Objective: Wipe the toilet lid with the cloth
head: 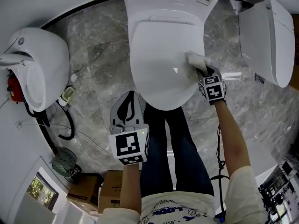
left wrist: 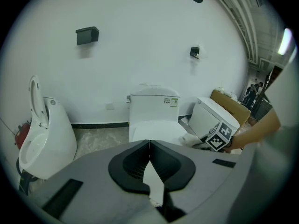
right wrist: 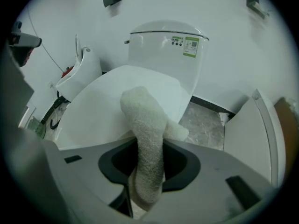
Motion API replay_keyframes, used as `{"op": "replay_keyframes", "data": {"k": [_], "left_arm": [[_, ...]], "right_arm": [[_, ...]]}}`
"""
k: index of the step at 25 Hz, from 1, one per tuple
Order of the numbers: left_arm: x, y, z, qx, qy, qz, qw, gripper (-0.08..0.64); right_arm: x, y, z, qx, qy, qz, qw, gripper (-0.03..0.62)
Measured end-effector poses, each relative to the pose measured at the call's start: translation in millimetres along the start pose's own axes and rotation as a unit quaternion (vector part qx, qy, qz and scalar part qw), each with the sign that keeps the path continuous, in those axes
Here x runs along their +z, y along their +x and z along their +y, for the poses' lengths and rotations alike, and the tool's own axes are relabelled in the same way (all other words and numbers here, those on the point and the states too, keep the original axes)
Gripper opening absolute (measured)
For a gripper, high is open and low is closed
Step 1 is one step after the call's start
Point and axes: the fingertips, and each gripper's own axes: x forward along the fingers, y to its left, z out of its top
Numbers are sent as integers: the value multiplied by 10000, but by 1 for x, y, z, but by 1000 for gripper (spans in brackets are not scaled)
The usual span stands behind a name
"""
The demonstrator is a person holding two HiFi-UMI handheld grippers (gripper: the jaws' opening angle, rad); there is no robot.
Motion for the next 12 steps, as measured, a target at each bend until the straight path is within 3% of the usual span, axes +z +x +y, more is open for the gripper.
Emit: {"op": "replay_keyframes", "data": {"k": [7, 12], "left_arm": [[0, -8, 6, 67, -47, -51, 10000, 5], [-2, -17, 14, 192, -137, -105, 9997, 5]], "right_arm": [[6, -13, 5, 125, 371, -319, 9987, 118], [24, -31, 31, 380, 145, -684, 9968, 118]]}}
